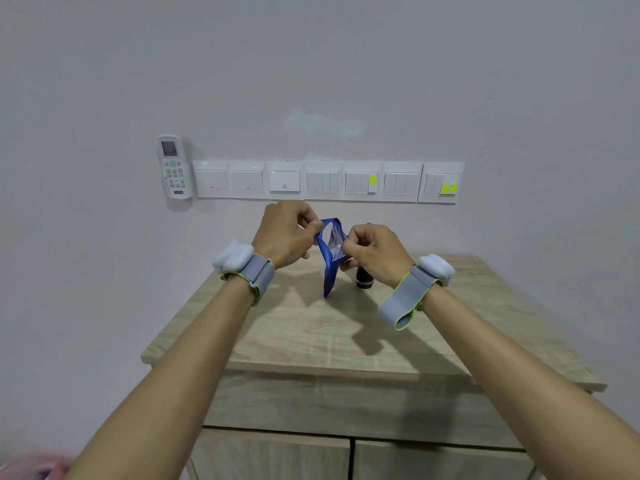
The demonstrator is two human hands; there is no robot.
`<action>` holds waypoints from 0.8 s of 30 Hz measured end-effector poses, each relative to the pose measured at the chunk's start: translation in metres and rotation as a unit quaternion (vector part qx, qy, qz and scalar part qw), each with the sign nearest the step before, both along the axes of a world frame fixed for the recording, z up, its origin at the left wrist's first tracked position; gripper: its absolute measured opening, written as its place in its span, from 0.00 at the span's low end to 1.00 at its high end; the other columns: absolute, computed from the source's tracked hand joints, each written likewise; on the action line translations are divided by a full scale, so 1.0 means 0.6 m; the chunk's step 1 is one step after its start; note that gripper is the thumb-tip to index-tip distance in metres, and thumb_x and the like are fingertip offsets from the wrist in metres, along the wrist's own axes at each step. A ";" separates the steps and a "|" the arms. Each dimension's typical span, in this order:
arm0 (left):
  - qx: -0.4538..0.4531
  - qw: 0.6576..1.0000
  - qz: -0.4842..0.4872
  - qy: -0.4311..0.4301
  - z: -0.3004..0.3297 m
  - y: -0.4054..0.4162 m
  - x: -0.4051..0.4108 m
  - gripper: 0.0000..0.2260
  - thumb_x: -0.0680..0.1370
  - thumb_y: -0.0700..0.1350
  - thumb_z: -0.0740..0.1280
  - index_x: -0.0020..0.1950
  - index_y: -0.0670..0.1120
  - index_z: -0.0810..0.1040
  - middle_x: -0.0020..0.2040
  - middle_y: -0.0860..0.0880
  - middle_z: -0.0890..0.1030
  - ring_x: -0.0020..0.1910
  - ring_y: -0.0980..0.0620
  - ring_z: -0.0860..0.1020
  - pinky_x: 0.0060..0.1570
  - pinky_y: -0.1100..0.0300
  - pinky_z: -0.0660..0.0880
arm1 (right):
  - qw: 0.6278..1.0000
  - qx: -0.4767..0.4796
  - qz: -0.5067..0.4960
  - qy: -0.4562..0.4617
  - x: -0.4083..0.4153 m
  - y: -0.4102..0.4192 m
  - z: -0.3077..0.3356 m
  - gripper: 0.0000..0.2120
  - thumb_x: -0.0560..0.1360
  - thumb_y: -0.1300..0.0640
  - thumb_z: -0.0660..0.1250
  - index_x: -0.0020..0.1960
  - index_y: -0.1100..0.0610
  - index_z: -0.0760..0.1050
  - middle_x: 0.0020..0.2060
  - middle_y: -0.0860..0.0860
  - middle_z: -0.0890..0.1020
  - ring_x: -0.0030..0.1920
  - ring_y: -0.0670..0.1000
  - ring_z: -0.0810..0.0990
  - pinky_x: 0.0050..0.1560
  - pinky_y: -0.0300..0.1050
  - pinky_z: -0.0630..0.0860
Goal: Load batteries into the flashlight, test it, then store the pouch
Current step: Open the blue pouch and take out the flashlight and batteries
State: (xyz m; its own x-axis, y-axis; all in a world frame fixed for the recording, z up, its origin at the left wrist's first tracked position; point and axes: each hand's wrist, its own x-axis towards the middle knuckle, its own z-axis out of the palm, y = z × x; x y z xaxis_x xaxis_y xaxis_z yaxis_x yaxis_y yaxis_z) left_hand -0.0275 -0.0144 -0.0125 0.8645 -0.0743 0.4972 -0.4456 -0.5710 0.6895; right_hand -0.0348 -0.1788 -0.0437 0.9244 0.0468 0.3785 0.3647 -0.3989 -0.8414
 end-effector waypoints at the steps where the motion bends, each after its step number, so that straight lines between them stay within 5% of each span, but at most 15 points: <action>1: 0.004 1.000 0.008 -0.006 0.000 -0.002 0.001 0.06 0.76 0.40 0.68 0.40 0.40 0.81 0.36 0.45 0.83 0.34 0.47 0.84 0.29 0.51 0.82 | 1.000 0.005 0.000 0.000 0.002 -0.001 0.001 0.11 0.73 0.67 0.65 0.33 0.60 0.72 0.34 0.61 0.81 0.31 0.54 0.84 0.40 0.51 0.81; 5: 0.002 0.999 0.025 -0.020 0.000 -0.007 0.008 0.06 0.73 0.42 0.70 0.36 0.43 0.82 0.33 0.46 0.83 0.30 0.45 0.83 0.28 0.49 0.81 | 1.000 0.017 0.011 0.006 0.004 -0.002 0.007 0.09 0.70 0.65 0.72 0.34 0.60 0.75 0.33 0.59 0.82 0.32 0.55 0.84 0.43 0.50 0.83; 10: -0.024 0.999 0.017 -0.035 -0.005 0.000 0.015 0.06 0.72 0.41 0.70 0.36 0.42 0.82 0.31 0.46 0.84 0.30 0.47 0.84 0.30 0.50 0.82 | 0.999 0.028 -0.015 0.010 0.021 0.008 0.010 0.07 0.69 0.69 0.67 0.33 0.62 0.74 0.32 0.60 0.81 0.36 0.61 0.85 0.43 0.60 0.83; 17: -0.049 0.998 0.004 -0.040 -0.001 0.017 0.049 0.05 0.73 0.39 0.71 0.38 0.38 0.83 0.33 0.43 0.84 0.31 0.52 0.84 0.28 0.58 0.81 | 0.999 0.027 -0.037 0.007 0.051 0.031 0.014 0.07 0.70 0.66 0.66 0.34 0.61 0.72 0.29 0.57 0.80 0.33 0.57 0.86 0.42 0.60 0.83; 24: -0.036 0.998 -0.010 -0.056 0.009 0.028 0.088 0.04 0.71 0.37 0.72 0.36 0.38 0.83 0.31 0.44 0.84 0.29 0.52 0.83 0.30 0.56 0.82 | 0.995 -0.033 -0.087 -0.046 0.070 0.038 0.022 0.05 0.69 0.66 0.68 0.37 0.67 0.73 0.33 0.61 0.84 0.28 0.52 0.85 0.36 0.49 0.82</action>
State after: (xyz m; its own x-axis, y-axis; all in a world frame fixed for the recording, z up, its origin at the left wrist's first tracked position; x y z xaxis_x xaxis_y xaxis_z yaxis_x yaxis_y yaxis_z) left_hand 0.0254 0.0025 -0.0072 0.8014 -0.0519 0.5959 -0.5336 -0.5122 0.6730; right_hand 0.0070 -0.1560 -0.0302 0.8820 -0.0831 0.4640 0.3602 -0.5162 -0.7771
